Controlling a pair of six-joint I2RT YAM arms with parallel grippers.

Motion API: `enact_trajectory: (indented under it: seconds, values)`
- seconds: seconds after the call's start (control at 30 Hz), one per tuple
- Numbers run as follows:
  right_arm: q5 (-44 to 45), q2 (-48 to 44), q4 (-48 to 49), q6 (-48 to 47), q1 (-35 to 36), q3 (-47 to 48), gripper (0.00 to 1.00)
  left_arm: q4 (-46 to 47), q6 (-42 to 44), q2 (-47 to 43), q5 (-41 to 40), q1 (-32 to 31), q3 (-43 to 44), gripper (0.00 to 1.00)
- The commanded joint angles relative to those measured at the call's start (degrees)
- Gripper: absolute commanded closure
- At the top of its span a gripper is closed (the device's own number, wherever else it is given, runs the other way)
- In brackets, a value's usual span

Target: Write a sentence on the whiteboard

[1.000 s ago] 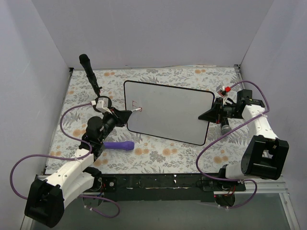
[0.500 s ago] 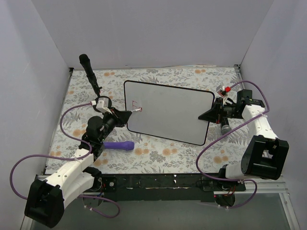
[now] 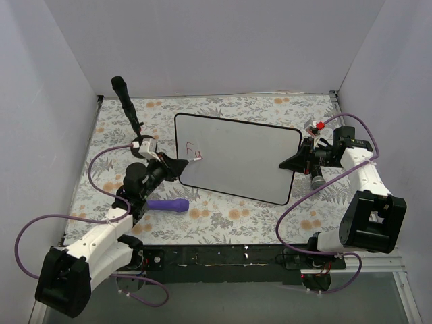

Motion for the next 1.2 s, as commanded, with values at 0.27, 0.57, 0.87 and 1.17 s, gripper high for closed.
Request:
enact_trajectory:
  seconds: [0.27, 0.57, 0.87, 1.17]
  values:
    - [1.8, -0.8, 0.5, -2.7, 0.3, 0.9, 0.99, 1.3, -1.4, -2.5, 2.4, 0.1, 1.6, 1.0]
    - [1.7, -0.9, 0.4, -2.7, 0.4, 0.9, 0.99, 2.6, -3.0, -3.5, 1.4, 0.1, 3.0, 1.0]
    - [1.7, -1.0, 0.4, -2.7, 0.3, 0.8, 0.99, 6.5, -2.9, 0.1, -1.0, 0.1, 4.3, 1.0]
    - [1.7, -0.8, 0.5, -2.7, 0.3, 0.8, 0.99, 3.6, -0.6, 0.9, -2.8, 0.1, 4.2, 1.0]
